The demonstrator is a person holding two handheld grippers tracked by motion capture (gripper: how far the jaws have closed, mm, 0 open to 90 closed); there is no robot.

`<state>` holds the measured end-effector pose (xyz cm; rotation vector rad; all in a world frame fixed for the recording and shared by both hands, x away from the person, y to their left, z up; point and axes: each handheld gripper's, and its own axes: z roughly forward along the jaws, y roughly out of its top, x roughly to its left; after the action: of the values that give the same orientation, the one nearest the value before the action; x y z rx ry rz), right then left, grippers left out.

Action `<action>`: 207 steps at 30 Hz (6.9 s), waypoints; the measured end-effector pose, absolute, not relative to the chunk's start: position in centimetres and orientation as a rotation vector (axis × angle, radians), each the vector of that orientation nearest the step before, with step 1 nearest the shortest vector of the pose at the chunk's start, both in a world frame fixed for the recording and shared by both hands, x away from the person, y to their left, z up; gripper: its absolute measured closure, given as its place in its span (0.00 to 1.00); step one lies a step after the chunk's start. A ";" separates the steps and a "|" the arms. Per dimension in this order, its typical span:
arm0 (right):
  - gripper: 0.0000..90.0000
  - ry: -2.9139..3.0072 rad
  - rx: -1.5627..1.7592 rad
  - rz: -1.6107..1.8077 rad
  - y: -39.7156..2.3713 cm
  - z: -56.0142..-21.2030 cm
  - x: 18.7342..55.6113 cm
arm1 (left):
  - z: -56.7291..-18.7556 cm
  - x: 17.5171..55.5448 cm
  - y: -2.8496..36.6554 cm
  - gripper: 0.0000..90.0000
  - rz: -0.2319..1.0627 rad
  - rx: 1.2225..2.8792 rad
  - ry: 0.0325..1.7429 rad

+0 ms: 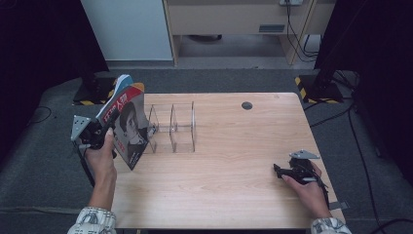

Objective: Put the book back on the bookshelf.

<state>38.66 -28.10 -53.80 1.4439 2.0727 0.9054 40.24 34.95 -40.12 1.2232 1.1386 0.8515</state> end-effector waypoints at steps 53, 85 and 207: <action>0.19 2.072 1.444 0.907 -28.1 -53.8 38.6 | -41.3 38.8 34.9 0.25 0.902 1.349 1.149; 0.19 2.075 1.443 0.908 -28.0 -53.8 38.6 | -43.8 36.0 34.7 0.12 0.855 1.469 1.185; 0.18 2.079 1.445 0.912 -28.0 -53.8 38.5 | -47.4 35.5 23.2 0.09 0.560 1.930 0.962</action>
<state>38.49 -28.03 -53.81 1.4453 2.0795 0.9116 35.53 23.17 -47.43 1.9301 0.9619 0.5599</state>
